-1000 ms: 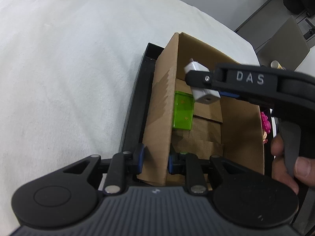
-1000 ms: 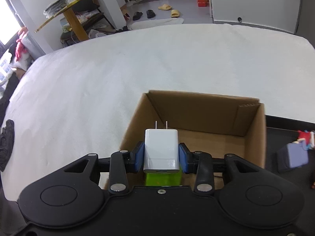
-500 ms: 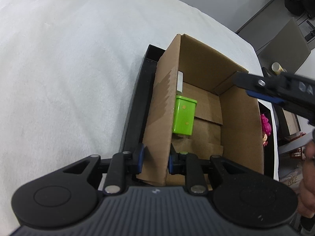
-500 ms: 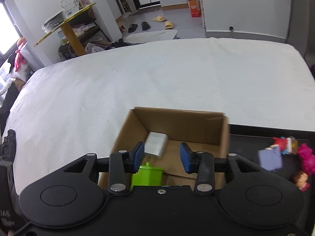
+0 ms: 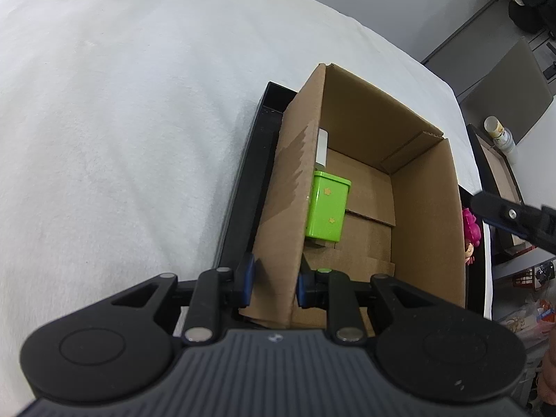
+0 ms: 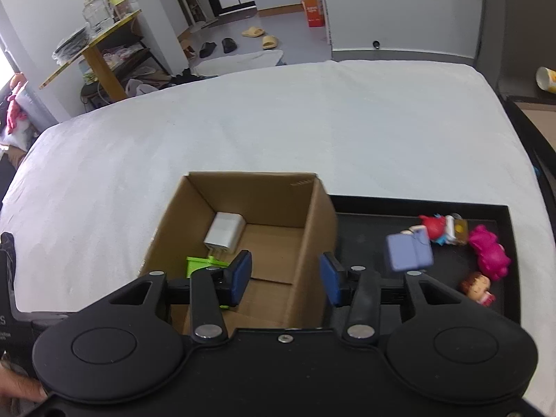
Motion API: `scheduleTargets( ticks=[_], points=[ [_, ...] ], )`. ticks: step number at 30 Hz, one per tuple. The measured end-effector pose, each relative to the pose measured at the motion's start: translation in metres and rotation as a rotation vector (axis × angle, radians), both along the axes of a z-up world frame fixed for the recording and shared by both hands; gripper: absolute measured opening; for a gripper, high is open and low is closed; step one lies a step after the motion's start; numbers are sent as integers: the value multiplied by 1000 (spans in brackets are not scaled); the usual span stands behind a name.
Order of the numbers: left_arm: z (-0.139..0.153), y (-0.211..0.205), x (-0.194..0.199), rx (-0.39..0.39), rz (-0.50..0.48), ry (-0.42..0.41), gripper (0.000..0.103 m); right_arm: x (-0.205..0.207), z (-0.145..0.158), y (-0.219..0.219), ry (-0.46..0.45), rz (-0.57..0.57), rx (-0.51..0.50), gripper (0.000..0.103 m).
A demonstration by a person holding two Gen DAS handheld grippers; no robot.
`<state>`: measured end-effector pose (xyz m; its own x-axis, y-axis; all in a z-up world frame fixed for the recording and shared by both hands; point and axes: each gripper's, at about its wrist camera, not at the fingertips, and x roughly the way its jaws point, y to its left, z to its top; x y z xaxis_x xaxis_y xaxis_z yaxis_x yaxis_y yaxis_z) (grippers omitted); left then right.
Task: Organize rigid objects
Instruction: 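Move the right gripper back to the tray and grasp the doll figure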
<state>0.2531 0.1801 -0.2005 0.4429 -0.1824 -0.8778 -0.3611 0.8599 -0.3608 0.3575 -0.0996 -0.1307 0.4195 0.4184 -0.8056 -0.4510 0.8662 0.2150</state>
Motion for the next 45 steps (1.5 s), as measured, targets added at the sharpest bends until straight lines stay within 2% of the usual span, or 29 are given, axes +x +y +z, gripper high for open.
scheduleTargets(
  ticks=[4,11,14,18,26,37,39,43,45],
  points=[
    [1,-1,1,5,9,3,22,-1,1,-11,-1,-8,-7,50],
    [1,-3,2,11,18,8,22,1,0,-37,14,-47,14,66],
    [1,-4,2,15,19,10,22,2,-3,-49,12,-65,9,69],
    [2,-5,3,17,20,12,21,3,-8,-63,3,-71,-4,82],
    [2,-7,3,25,12,13,21,7,-23,-94,-16,-66,-45,91],
    [1,-8,4,26,18,14,21,22,-50,-117,-36,-20,-133,89],
    [1,-8,4,27,20,16,21,25,-54,-119,-48,-4,-148,83],
    [1,-9,5,30,16,18,21,32,-64,-123,-57,41,-169,78],
    [1,-10,5,30,17,18,21,39,-71,-125,-41,50,-175,69]
  ],
)
